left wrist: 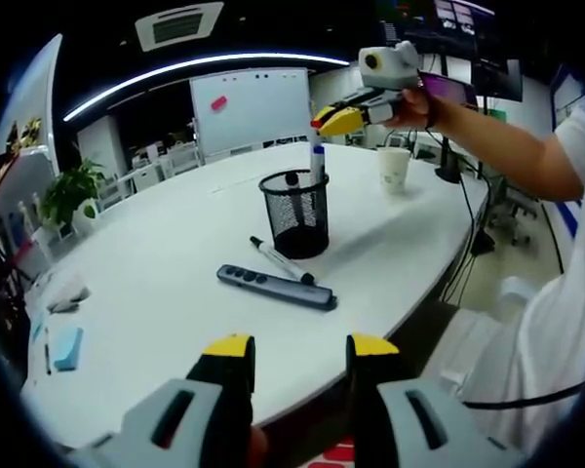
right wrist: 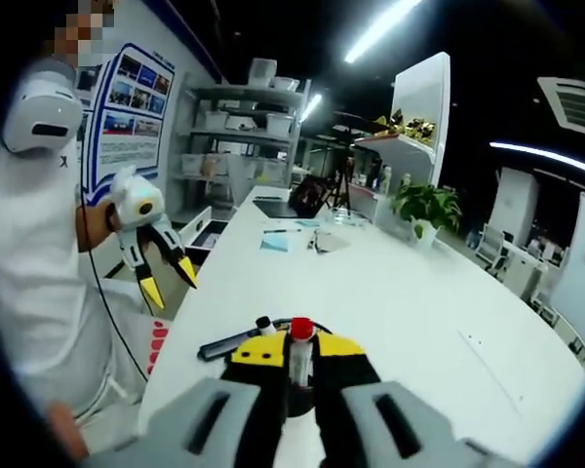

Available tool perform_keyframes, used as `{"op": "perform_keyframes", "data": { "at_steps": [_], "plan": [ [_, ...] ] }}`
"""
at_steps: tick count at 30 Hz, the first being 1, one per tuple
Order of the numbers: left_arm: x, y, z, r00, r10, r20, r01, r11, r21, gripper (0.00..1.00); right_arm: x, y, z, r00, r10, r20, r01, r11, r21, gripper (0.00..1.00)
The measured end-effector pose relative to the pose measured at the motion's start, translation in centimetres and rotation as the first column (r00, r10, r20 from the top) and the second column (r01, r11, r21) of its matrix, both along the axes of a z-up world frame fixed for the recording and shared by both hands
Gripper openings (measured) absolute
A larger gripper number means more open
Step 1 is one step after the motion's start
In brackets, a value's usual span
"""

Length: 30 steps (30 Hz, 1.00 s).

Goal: Place the scattered laser pointers and whiteboard markers into the pen holder and stack the scattered paper cups together

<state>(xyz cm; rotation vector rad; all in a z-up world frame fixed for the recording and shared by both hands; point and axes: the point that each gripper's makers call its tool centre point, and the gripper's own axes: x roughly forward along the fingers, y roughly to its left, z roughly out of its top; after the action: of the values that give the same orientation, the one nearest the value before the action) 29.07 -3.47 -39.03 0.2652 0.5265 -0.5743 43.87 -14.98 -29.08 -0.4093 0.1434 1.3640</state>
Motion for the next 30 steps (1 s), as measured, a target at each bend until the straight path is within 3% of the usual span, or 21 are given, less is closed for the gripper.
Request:
{"op": "perform_keyframes", "data": {
  "at_steps": [15, 30],
  "plan": [
    [0.1, 0.3, -0.4, 1.0, -0.001, -0.006, 0.001, 1.0, 0.0, 0.38, -0.1, 0.1, -1.3, 1.0, 0.0, -0.013, 0.0, 1.0, -0.02, 0.09],
    [0.0, 0.1, -0.4, 1.0, -0.002, -0.009, 0.002, 1.0, 0.001, 0.38, 0.0, 0.1, -1.3, 1.0, -0.011, -0.001, 0.011, 1.0, -0.026, 0.09]
  ]
}}
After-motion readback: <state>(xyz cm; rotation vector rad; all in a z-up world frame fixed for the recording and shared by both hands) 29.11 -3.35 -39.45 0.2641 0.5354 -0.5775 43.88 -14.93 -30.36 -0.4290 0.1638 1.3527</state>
